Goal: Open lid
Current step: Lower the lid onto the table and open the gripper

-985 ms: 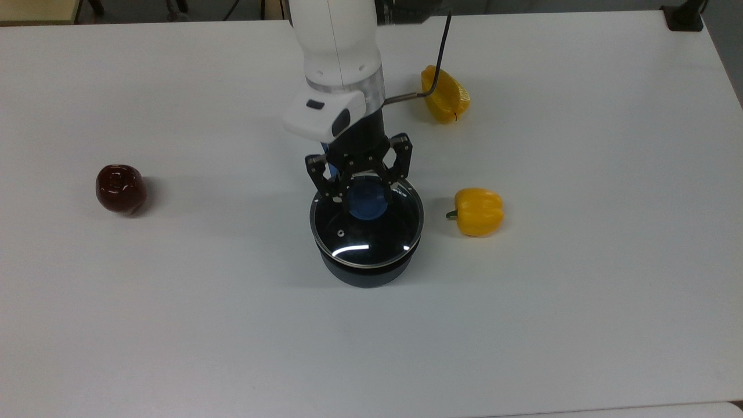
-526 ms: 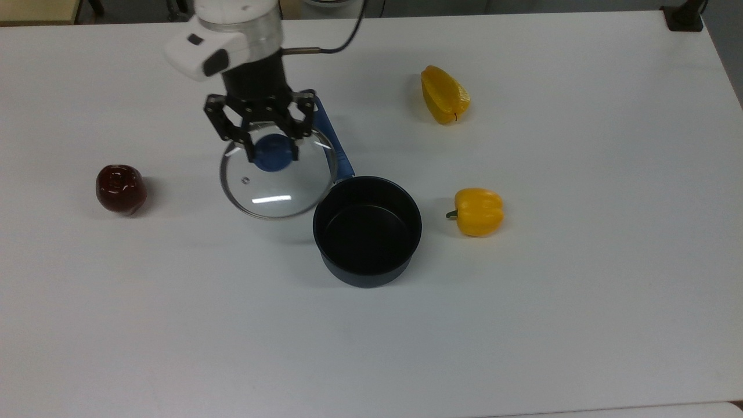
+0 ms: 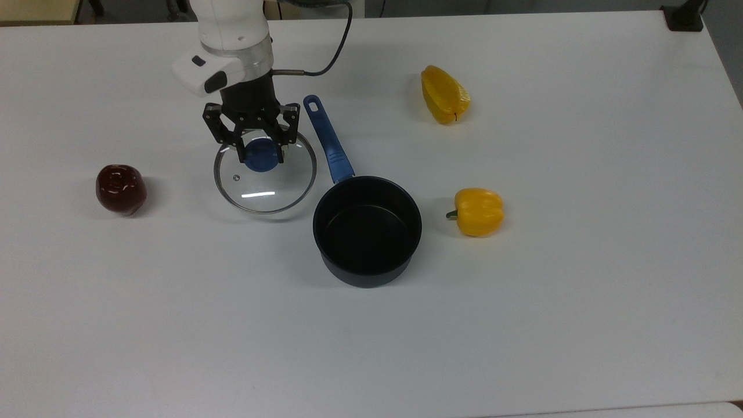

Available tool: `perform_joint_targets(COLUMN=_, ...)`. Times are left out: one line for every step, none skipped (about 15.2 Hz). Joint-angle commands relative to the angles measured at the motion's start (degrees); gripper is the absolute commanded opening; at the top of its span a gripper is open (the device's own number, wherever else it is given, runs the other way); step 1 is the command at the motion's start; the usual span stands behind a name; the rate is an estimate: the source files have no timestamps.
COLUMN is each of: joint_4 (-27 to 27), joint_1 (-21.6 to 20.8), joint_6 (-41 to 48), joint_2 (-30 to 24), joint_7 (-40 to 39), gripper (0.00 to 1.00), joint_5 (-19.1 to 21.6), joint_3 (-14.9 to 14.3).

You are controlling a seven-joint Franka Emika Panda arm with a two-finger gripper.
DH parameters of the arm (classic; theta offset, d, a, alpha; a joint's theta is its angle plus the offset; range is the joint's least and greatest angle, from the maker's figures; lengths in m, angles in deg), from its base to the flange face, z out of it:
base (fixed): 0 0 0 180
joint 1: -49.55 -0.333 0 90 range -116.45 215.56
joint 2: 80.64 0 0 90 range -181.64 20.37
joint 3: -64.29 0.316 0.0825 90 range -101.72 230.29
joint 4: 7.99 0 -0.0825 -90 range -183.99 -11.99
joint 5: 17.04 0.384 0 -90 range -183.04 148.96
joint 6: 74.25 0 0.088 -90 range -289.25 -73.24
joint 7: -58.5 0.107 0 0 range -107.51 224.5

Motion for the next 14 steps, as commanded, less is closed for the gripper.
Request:
perform_joint_targets(joint_4=-1.5, joint_1=-0.2, joint_6=-3.0, joint_2=0.9, joint_7=-1.0, gripper=0.31, joint_5=-1.0, joint_3=0.0)
perform_joint_targets(joint_4=-1.5, joint_1=0.0, joint_6=-3.4, joint_2=1.6, joint_7=-0.9, gripper=0.31, joint_5=-1.8, joint_3=0.0)
perform_joint_targets(joint_4=-1.5, joint_1=0.0, joint_6=-3.8, joint_2=2.1, joint_7=-0.9, gripper=0.31, joint_5=-2.4, joint_3=0.0)
perform_joint_targets(joint_4=-1.6, joint_1=-0.1, joint_6=-3.9, joint_2=2.3, joint_7=-0.9, gripper=0.32, joint_5=-2.6, joint_3=0.0)
perform_joint_targets(joint_4=-1.5, joint_1=-0.2, joint_6=-3.8, joint_2=2.7, joint_7=-0.9, gripper=0.32, joint_5=-2.6, joint_3=0.0)
perform_joint_targets(joint_4=-1.5, joint_1=-0.3, joint_6=-3.9, joint_2=2.8, joint_7=-0.9, gripper=0.32, joint_5=-2.6, joint_3=0.0)
perform_joint_targets(joint_4=-1.5, joint_1=-0.3, joint_6=-3.9, joint_2=3.1, joint_7=-0.9, gripper=0.32, joint_5=-2.6, joint_3=0.0)
perform_joint_targets(joint_4=-1.4, joint_1=-0.3, joint_6=-3.9, joint_2=3.6, joint_7=-0.8, gripper=0.34, joint_5=-2.6, joint_3=0.0)
perform_joint_targets(joint_4=-1.4, joint_1=-0.3, joint_6=-3.8, joint_2=3.6, joint_7=-0.8, gripper=0.44, joint_5=-2.6, joint_3=0.0)
perform_joint_targets(joint_4=-1.4, joint_1=-0.2, joint_6=-3.7, joint_2=3.6, joint_7=-0.8, gripper=0.48, joint_5=-2.6, joint_3=0.0)
perform_joint_targets(joint_4=-1.3, joint_1=-0.3, joint_6=-3.3, joint_2=3.7, joint_7=-0.8, gripper=0.50, joint_5=-2.6, joint_3=0.0)
perform_joint_targets(joint_4=-1.0, joint_1=-0.3, joint_6=-3.0, joint_2=3.8, joint_7=-0.5, gripper=0.64, joint_5=-2.6, joint_3=0.0)
perform_joint_targets(joint_4=-0.9, joint_1=-0.4, joint_6=-0.9, joint_2=4.0, joint_7=-0.5, gripper=0.66, joint_5=-2.6, joint_3=0.0)
perform_joint_targets(joint_4=-0.7, joint_1=-0.5, joint_6=0.8, joint_2=4.0, joint_7=-0.4, gripper=0.78, joint_5=-2.6, joint_3=0.0)
